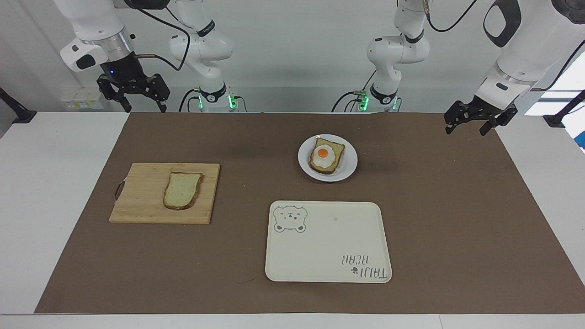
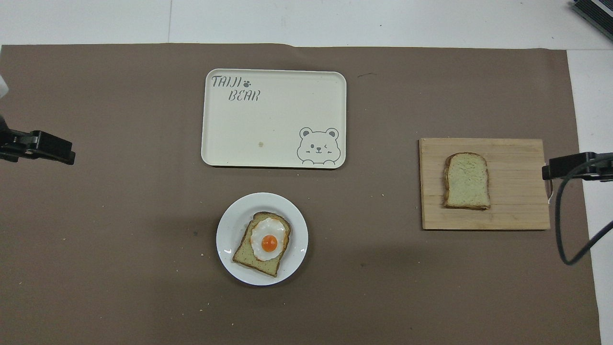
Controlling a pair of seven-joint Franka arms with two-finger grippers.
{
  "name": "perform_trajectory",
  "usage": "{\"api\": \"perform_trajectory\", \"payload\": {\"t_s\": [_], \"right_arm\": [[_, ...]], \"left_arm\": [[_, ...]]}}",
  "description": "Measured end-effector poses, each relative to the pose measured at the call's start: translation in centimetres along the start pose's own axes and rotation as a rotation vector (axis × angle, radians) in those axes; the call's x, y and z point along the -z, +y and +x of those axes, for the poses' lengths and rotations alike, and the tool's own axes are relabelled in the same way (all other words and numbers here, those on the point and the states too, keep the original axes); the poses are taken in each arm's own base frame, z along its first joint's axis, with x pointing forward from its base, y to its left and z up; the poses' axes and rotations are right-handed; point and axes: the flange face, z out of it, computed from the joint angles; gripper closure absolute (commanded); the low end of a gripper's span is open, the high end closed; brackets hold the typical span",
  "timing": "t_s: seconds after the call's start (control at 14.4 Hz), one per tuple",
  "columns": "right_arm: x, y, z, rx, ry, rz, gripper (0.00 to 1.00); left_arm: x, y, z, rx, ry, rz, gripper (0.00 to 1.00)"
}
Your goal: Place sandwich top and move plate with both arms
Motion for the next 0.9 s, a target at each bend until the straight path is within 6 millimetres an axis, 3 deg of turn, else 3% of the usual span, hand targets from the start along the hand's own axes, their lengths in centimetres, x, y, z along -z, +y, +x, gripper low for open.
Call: {"api": "perform_trajectory", "payload": {"t_s": [0.9], "right_arm": [[0.0,-0.16,0.0,0.003,0.0,0.0,0.0]], "left_arm": [[0.01,0.0,-0.01,0.0,0.0,0.0,0.0]]}}
